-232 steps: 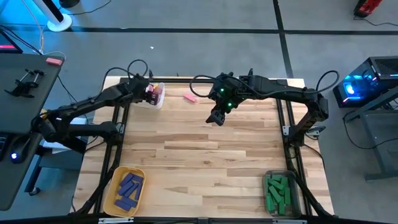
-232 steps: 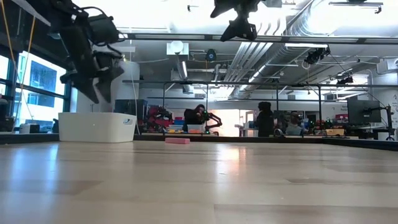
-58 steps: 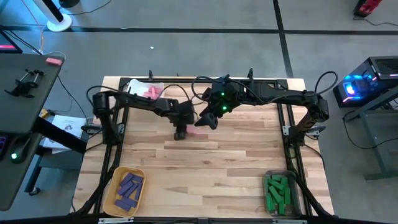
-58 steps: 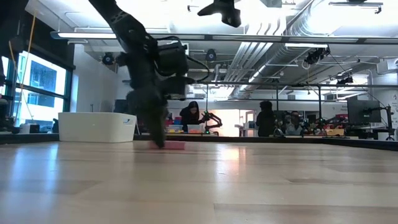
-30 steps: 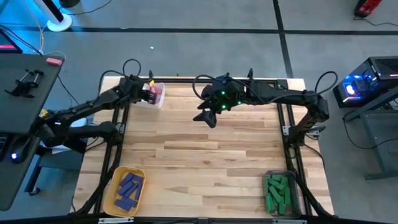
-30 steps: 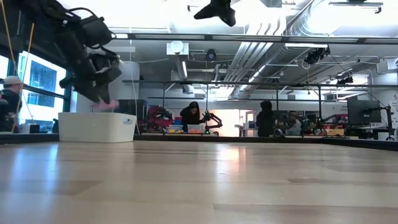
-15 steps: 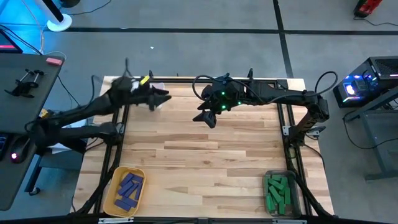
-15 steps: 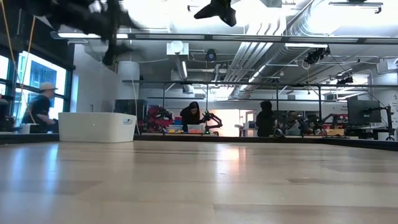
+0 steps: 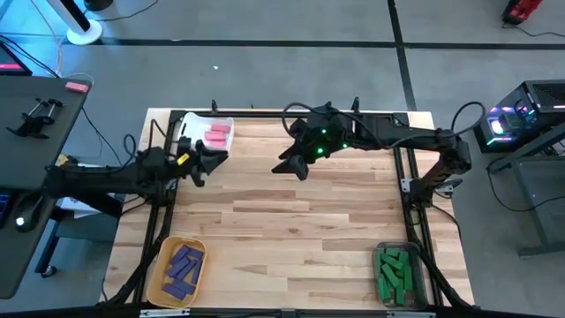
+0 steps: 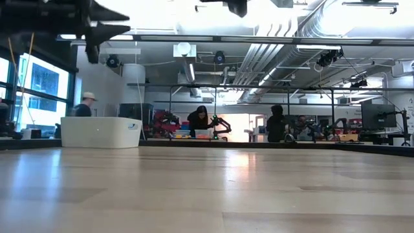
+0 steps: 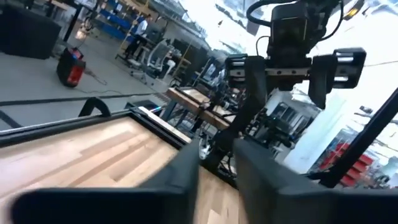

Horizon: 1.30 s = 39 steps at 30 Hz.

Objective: Sort blocks
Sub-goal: Return to Home Position

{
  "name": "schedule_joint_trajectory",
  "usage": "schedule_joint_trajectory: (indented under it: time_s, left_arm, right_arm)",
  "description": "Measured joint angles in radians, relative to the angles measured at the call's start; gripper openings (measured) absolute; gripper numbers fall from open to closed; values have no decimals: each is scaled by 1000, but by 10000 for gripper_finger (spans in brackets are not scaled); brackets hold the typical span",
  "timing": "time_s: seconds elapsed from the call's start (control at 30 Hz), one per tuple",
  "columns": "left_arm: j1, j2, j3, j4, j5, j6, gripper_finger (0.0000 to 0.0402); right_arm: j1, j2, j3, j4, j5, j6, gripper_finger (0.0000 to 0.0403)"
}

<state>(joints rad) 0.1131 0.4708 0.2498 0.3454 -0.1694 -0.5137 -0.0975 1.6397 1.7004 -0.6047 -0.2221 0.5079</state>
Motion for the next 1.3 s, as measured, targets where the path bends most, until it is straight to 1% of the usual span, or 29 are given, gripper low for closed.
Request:
schedule_joint_trajectory:
  time_s: [0.07,0.1,0.13,0.23,0.33,0.4,0.5,0.6,0.63,0.67,0.7,0.8,0.87,0.93,1.0,1.07,1.1,1.17,1.23,1.3]
  left_arm:
    - [9,-48,-53,28,10,-5,36]
    - [13,-72,-82,46,14,-10,18]
    - [19,-95,-105,65,22,-26,11]
    - [26,-175,-174,110,51,-78,13]
    - [20,-241,-238,159,60,-114,2]
    - [16,-271,-239,109,55,-121,3]
    - [11,-284,-238,111,48,-93,1]
    - [11,-283,-237,106,58,-80,1]
    - [11,-283,-237,99,66,-85,1]
    - [11,-283,-237,88,79,-98,1]
    - [11,-283,-237,78,92,-115,1]
    - [11,-283,-237,64,132,-163,1]
    - [10,-283,-237,65,139,-173,1]
    - [10,-283,-237,65,139,-174,1]
    - [10,-283,-237,65,139,-174,1]
    - [10,-283,-237,65,139,-174,1]
    - [10,-283,-237,64,139,-174,1]
    - [10,-283,-237,63,139,-170,1]
    - [10,-283,-237,63,139,-154,1]
    - [10,-283,-237,62,139,-139,1]
  right_arm:
    - [0,-10,0,-4,-16,33,232]
    - [2,-12,0,-6,-17,34,232]
    - [7,-18,0,-4,-17,34,232]
    - [18,-40,0,-5,-17,28,225]
    - [27,-70,0,-12,-14,26,203]
    - [29,-92,0,-25,-13,45,178]
    - [33,-126,0,-82,-12,76,119]
    - [51,-163,0,-210,16,102,38]
    - [59,-176,-2,-263,33,116,20]
    - [69,-194,-15,-301,49,129,12]
    - [78,-216,-41,-323,58,152,13]
    - [98,-321,-195,-310,62,232,15]
    - [106,-415,-347,-233,61,292,5]
    - [107,-525,-524,-80,60,343,3]
    - [93,-622,-704,134,52,363,4]
    - [60,-690,-870,412,42,354,1]
    - [36,-709,-951,571,23,346,1]
    - [-22,-716,-1088,870,-63,326,1]
    - [-80,-702,-1200,1083,-143,341,0]
    - [-118,-692,-1279,1222,-194,369,0]
